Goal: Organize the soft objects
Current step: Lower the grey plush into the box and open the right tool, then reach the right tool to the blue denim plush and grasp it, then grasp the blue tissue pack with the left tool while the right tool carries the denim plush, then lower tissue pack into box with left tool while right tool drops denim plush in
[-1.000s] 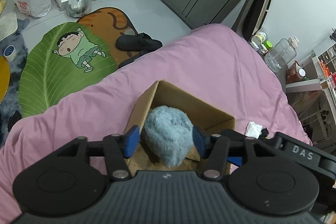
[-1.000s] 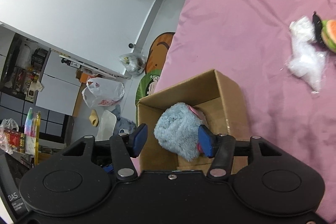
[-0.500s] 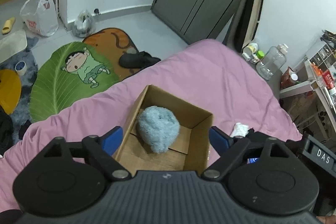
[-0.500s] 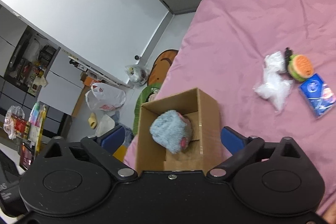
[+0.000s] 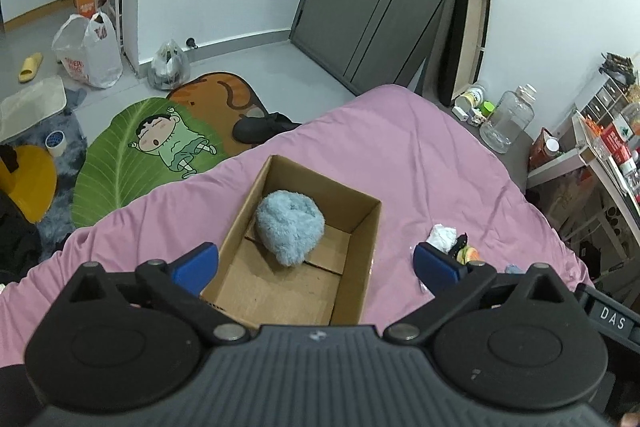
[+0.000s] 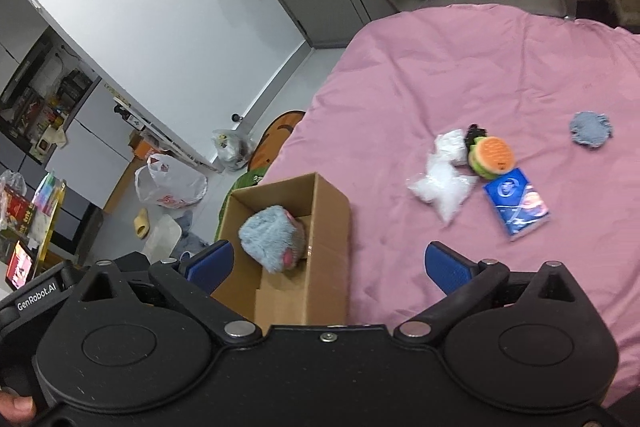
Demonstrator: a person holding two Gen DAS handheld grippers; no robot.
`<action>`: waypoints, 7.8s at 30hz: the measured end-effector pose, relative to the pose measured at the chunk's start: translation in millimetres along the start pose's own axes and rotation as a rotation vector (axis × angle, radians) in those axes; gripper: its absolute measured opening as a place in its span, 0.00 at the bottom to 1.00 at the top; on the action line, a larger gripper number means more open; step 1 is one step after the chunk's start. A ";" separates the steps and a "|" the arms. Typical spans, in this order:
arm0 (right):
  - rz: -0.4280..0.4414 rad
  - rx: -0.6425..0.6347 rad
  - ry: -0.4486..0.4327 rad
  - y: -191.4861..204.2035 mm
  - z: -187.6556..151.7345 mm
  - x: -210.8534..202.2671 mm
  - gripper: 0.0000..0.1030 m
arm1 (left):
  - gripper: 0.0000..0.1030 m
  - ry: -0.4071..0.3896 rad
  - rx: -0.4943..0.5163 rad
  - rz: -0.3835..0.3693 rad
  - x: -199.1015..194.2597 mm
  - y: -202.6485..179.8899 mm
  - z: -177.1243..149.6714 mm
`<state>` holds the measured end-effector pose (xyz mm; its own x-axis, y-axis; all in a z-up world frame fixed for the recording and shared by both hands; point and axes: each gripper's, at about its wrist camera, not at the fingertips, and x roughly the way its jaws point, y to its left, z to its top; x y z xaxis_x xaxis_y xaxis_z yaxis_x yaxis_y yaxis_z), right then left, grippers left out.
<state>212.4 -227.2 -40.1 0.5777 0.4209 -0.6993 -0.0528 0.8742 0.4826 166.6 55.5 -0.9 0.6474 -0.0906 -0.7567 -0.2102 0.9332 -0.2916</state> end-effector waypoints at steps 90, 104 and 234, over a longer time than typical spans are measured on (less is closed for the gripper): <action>-0.174 0.177 -0.097 -274.6 56.4 39.1 0.59 | 0.79 0.186 0.247 -0.092 201.9 -244.0 -108.6; -0.162 0.264 -0.082 -298.0 59.2 85.2 0.47 | 0.69 0.258 0.217 -0.052 257.5 -237.9 -120.5; -0.031 -0.235 -0.037 81.2 -54.7 56.3 0.11 | 0.48 0.137 0.116 -0.034 67.1 50.2 -23.4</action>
<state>196.0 -119.3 -69.1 0.6110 0.3881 -0.6900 -0.2209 0.9205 0.3222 182.4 88.1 -80.0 0.5448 -0.1620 -0.8228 -0.0986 0.9620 -0.2547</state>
